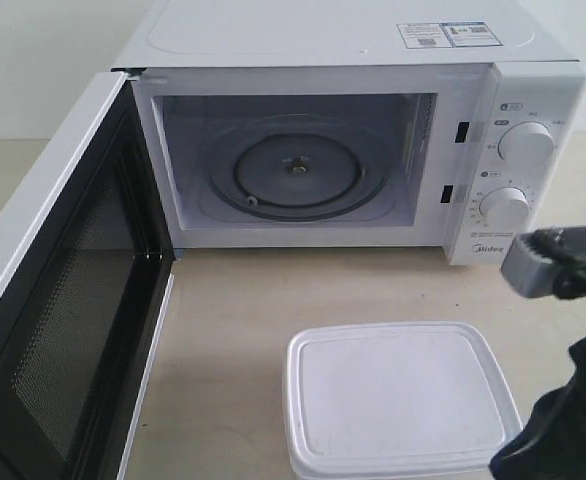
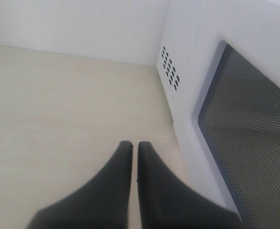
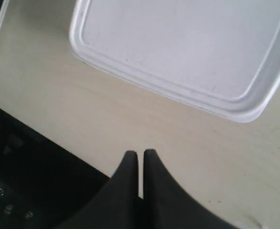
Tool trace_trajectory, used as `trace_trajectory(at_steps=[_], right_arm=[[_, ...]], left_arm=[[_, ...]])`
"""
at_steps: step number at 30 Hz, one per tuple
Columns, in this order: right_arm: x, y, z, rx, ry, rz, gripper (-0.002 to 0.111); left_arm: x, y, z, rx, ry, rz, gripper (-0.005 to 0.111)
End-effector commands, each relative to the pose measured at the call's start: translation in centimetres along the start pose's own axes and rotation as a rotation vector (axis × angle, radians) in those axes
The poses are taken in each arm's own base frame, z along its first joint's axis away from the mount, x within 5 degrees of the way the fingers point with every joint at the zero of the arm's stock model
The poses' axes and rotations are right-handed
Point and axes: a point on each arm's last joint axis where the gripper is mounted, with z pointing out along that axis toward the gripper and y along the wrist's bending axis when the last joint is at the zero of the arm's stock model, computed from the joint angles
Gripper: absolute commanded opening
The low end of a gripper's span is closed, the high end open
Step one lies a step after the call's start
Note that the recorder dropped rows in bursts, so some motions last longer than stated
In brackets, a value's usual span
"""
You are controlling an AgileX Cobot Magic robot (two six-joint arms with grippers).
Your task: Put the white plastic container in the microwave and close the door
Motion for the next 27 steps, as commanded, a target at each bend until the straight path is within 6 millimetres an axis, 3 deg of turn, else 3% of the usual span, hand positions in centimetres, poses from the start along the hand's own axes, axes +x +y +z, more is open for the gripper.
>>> trace_trajectory(at_steps=[1,11,20,27], right_arm=[[0.3,0.0,3.2,0.019,0.041,0.008,0.000],[-0.9,-2.3,9.2,0.160,0.171,0.081,0.000],[-2.9,-4.4,11.5,0.334,0.021,0.128,0.000],[-7.9,-4.4,11.1,0.375,-0.174,0.099,0.000]], left_arm=[[0.1,0.0,0.0,-0.002,-0.003,-0.006,0.004],[0.1,0.0,0.0,-0.002,-0.003,-0.006,0.004],[0.1,0.0,0.0,-0.002,-0.003,-0.006,0.004],[0.1,0.0,0.0,-0.002,-0.003,-0.006,0.004]])
